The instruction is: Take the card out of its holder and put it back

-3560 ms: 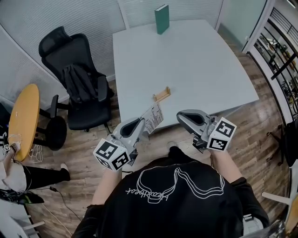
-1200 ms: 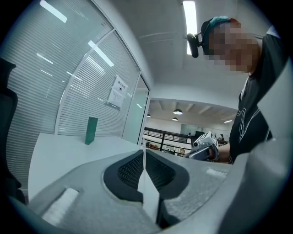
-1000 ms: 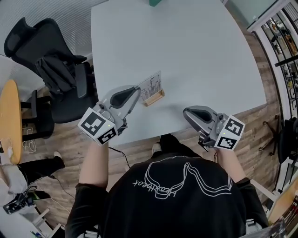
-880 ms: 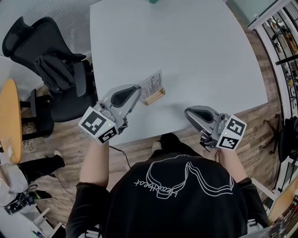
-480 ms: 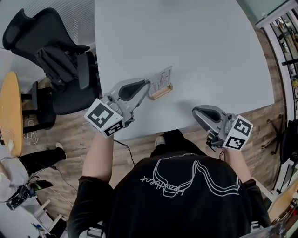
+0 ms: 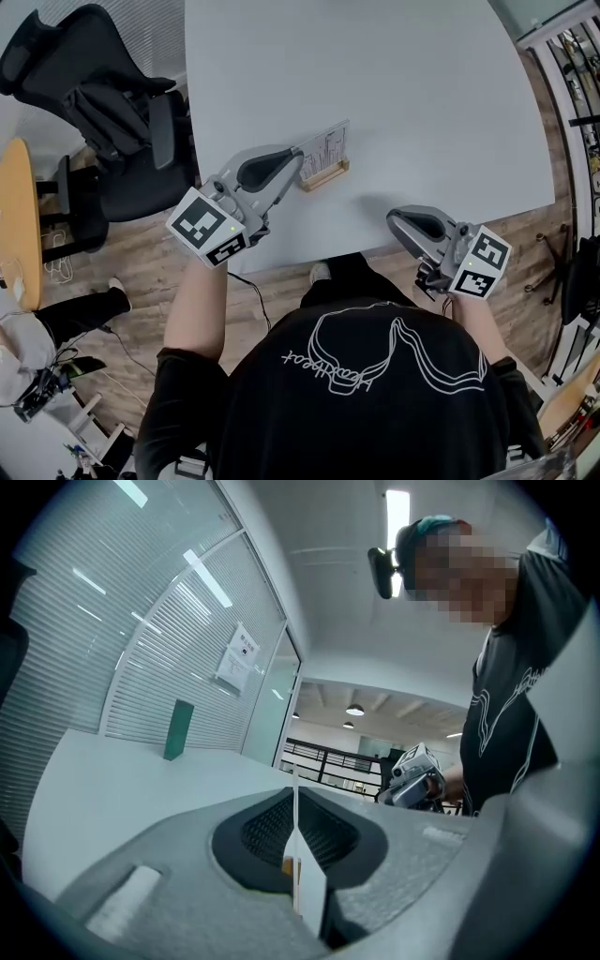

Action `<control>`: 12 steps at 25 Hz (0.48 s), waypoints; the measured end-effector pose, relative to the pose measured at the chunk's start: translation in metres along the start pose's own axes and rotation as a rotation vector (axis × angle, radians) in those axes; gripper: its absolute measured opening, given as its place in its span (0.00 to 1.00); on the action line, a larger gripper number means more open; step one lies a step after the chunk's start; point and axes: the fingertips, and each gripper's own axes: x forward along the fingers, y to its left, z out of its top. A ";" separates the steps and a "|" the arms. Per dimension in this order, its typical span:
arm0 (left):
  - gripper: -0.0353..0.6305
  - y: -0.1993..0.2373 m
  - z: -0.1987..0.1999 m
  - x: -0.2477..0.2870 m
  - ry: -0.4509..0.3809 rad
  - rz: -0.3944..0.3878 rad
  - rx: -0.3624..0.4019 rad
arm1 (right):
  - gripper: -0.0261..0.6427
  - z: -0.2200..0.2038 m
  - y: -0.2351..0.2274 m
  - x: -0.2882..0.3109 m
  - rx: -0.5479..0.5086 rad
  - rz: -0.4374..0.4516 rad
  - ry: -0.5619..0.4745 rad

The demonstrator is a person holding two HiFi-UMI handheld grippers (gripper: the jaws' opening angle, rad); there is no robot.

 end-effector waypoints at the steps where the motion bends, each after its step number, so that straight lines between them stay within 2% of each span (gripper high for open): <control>1: 0.09 0.000 0.000 0.001 0.001 -0.001 0.003 | 0.05 -0.001 0.000 0.000 0.000 0.001 0.002; 12: 0.09 0.003 -0.001 0.000 -0.019 0.002 -0.003 | 0.05 -0.004 -0.002 -0.001 0.019 0.006 0.006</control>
